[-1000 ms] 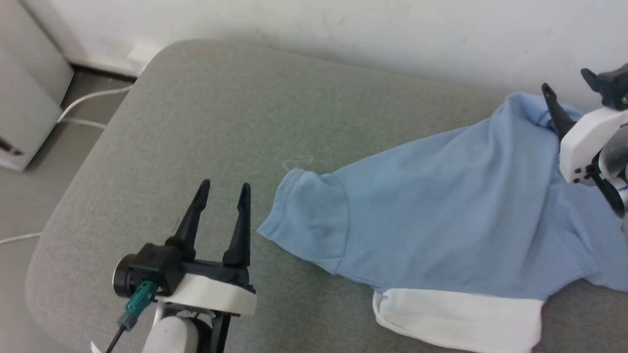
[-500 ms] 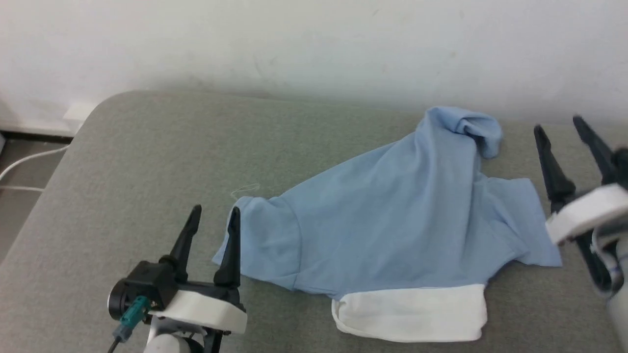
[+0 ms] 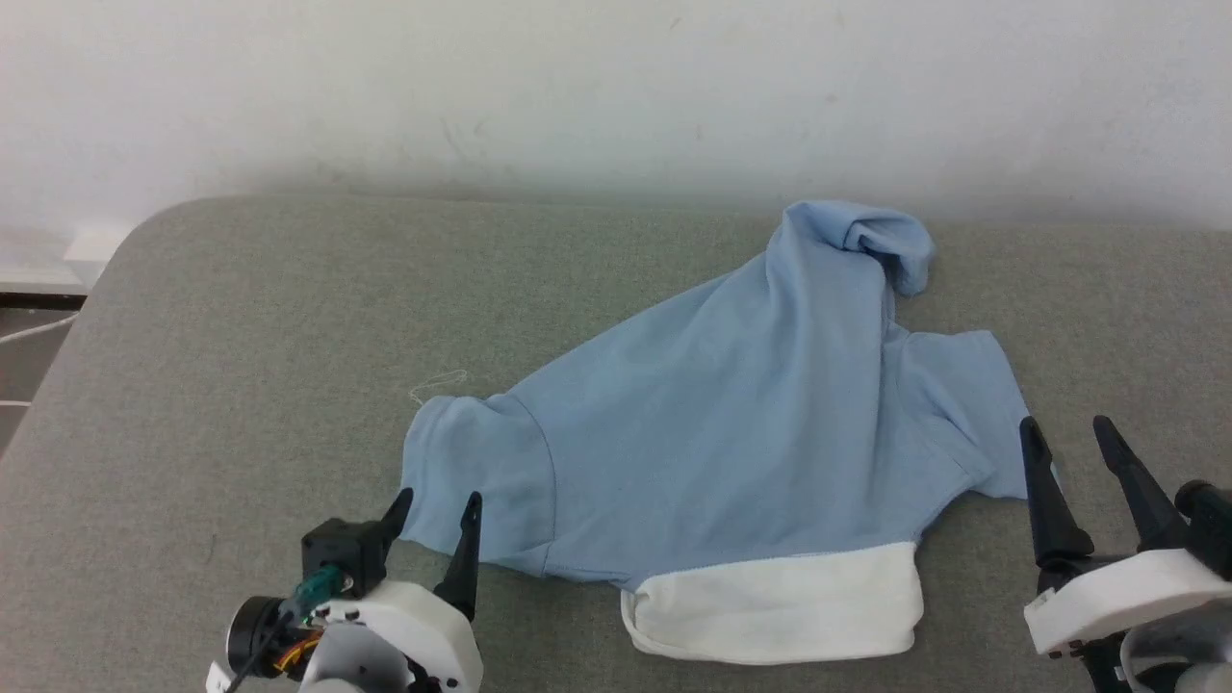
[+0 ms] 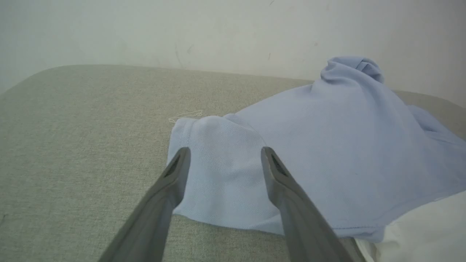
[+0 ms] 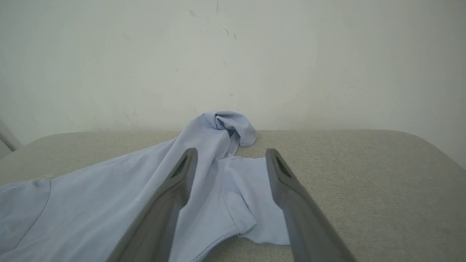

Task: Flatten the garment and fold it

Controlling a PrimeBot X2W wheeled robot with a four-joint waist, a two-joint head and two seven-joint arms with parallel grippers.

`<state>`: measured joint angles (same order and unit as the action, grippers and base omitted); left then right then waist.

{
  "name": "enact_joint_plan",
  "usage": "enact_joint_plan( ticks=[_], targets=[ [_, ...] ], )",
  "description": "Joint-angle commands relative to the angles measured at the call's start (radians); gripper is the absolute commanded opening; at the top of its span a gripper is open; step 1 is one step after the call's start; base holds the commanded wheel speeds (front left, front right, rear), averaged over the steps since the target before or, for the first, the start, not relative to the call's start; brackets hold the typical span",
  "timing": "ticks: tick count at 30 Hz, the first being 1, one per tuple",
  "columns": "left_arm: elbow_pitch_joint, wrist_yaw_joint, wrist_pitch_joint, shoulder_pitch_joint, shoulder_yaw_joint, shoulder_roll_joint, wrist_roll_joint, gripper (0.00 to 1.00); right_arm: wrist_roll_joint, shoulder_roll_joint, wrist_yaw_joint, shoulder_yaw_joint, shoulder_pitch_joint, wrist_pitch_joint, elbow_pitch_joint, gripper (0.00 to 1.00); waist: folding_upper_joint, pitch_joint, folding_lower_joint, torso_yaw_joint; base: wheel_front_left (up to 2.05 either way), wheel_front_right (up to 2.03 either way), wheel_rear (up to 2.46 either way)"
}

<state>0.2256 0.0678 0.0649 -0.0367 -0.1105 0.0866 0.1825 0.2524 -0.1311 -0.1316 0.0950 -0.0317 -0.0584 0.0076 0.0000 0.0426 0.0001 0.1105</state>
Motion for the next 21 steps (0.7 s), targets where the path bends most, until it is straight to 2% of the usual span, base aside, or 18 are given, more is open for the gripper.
enact_joint_plan(
  ticks=[1, 3, 9, 13, 16, 21],
  targets=[
    [-0.005, -0.003, -0.043, -0.016, -0.005, 0.015, -0.009, 1.0, -0.008, 0.007, 0.001, 0.008, -0.012, 0.01, -0.02, 1.0, 0.0, 0.021, -0.0001, -0.014, 0.0, 0.0, 0.0],
    [-0.021, -0.014, -0.158, -0.028, -0.015, 0.046, -0.032, 1.0, -0.022, 0.014, 0.001, 0.017, -0.025, 0.028, -0.048, 1.0, 0.0, 0.039, -0.0001, -0.02, 0.0, 0.0, 0.0],
    [-0.151, -0.085, -0.467, -0.051, 0.009, 0.108, -0.077, 1.0, -0.039, 0.036, 0.001, 0.014, -0.035, 0.046, -0.084, 1.0, 0.0, 0.086, -0.0001, -0.038, 0.0, 0.0, 0.0],
    [-0.204, -0.084, -0.628, -0.044, 0.015, 0.132, -0.062, 1.0, -0.047, 0.046, 0.001, 0.006, -0.028, 0.041, -0.081, 1.0, 0.0, 0.111, -0.0001, -0.051, 0.0, 0.0, 0.0],
    [-0.228, -0.08, -0.707, -0.039, 0.016, 0.148, -0.055, 1.0, -0.052, 0.05, 0.001, 0.002, -0.015, 0.035, -0.076, 1.0, 0.0, 0.131, -0.0001, -0.06, 0.0, 0.0, 0.0],
    [-0.22, -0.084, -0.773, -0.046, 0.015, 0.162, -0.054, 1.0, -0.06, 0.052, 0.001, 0.003, 0.004, 0.023, -0.064, 1.0, 0.0, 0.161, -0.0001, -0.072, 0.0, 0.0, 0.0]
  ],
)
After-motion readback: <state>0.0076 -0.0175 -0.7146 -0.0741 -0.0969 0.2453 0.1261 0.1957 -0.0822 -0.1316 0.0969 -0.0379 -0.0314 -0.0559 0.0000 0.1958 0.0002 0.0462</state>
